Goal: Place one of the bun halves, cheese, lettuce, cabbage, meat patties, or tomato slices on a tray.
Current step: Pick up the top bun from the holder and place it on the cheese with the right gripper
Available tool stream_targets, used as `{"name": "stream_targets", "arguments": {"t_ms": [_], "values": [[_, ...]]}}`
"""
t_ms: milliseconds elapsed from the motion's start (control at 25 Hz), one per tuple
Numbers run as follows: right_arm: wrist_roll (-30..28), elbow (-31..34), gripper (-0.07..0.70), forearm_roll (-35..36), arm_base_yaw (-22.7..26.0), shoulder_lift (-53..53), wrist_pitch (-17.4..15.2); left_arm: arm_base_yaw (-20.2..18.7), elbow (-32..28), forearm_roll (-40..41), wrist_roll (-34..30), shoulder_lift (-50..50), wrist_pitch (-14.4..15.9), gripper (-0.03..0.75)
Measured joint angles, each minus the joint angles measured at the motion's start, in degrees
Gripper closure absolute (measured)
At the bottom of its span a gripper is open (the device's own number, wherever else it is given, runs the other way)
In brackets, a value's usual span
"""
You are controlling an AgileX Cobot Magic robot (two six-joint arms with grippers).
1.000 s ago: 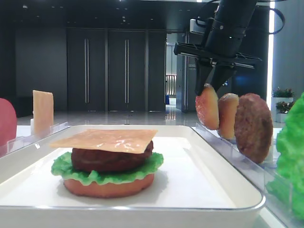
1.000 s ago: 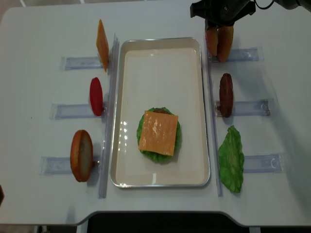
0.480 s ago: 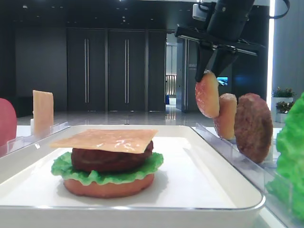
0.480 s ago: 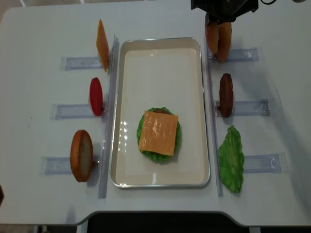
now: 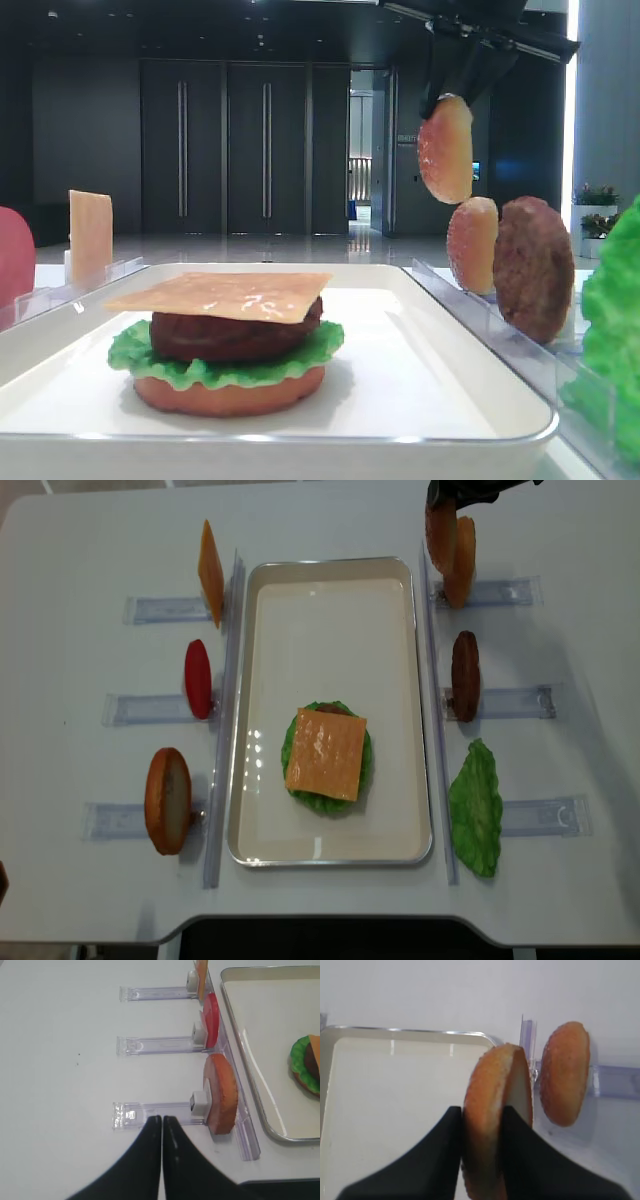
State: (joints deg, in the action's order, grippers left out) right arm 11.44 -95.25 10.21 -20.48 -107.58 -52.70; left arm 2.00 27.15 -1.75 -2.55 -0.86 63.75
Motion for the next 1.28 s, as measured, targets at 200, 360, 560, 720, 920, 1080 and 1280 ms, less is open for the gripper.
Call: {"name": "stream_targets", "arguments": {"t_ms": [200,360,560,720,920,1080,1280], "values": [[0.11,0.00,0.457,0.65,0.00,0.44,-5.28,0.00,0.00,0.05,0.00,0.00,0.00,0.716],[0.11,0.00,0.457,1.19,-0.22,1.69,-6.64,0.00,0.00,0.05,0.00,0.00,0.00,0.716],[0.06,3.19,0.457,2.64,-0.84,6.27,-5.62,0.00,0.00,0.05,0.00,0.00,0.00,0.716],[-2.11,9.50,0.458,6.63,-0.84,10.58,-2.21,0.00,0.00,0.05,0.00,0.00,0.00,0.716],[-7.67,16.41,0.459,15.20,-0.84,16.90,2.07,0.00,0.00,0.05,0.00,0.00,0.00,0.716],[-13.24,20.79,0.459,24.03,-0.84,20.96,3.56,0.00,0.00,0.05,0.00,0.00,0.00,0.716],[-21.90,26.36,0.459,35.77,-0.84,24.25,4.71,0.00,0.00,0.05,0.00,0.00,0.00,0.716]]}}
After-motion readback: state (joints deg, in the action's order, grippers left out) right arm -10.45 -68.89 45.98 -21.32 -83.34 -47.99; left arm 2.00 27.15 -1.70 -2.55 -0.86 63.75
